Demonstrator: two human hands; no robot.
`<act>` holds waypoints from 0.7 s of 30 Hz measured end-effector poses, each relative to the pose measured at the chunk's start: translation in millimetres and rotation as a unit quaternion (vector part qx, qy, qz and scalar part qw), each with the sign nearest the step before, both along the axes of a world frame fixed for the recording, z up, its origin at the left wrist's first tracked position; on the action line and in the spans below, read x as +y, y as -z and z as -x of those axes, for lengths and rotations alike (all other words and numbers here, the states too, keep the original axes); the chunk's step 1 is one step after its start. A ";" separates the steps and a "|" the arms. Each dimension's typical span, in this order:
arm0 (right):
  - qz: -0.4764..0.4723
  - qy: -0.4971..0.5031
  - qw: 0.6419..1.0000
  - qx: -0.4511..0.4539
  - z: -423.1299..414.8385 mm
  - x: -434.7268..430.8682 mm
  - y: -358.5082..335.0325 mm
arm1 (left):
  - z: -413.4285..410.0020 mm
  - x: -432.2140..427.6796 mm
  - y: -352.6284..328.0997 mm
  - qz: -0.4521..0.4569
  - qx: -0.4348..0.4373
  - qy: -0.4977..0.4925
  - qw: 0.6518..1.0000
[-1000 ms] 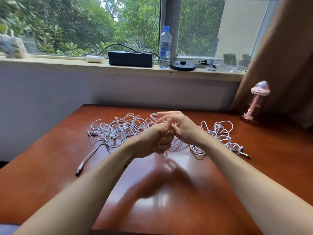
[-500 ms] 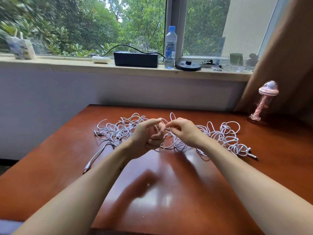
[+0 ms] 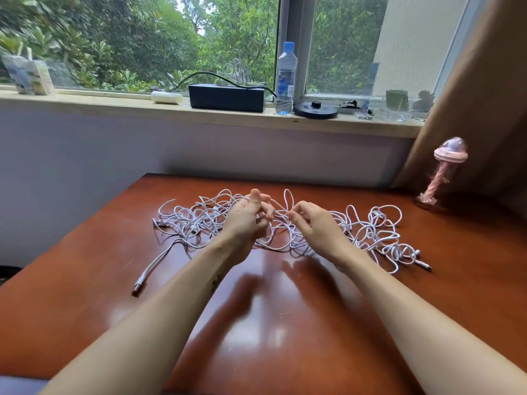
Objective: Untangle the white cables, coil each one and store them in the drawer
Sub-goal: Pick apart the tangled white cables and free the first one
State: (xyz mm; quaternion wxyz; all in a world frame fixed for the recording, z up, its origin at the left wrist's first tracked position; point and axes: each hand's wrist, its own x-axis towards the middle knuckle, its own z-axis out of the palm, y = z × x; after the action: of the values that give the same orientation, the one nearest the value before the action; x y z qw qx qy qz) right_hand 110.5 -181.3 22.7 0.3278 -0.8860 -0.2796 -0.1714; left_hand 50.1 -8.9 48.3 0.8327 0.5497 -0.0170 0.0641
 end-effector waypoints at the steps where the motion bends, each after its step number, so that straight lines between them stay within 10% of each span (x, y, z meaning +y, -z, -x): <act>1: -0.005 0.001 1.000 -0.005 1.3 -0.4 2.0 | -3.7 -1.2 -0.1 0.016 0.011 -0.008 1.000; 10: 0.002 -0.018 0.998 -0.053 10.7 10.5 19.1 | -33.0 -6.2 4.6 0.130 -0.013 -0.057 0.990; 21: 0.035 -0.050 0.996 -0.071 9.9 3.1 17.0 | -49.0 -5.1 23.0 -0.091 -0.088 -0.077 0.989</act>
State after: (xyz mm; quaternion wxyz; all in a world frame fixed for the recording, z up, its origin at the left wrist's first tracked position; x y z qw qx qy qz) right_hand 100.6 -178.1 5.8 0.2839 -0.8675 -0.3520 -0.2071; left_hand 99.2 -14.0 25.3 0.7669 0.6153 -0.0532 0.1745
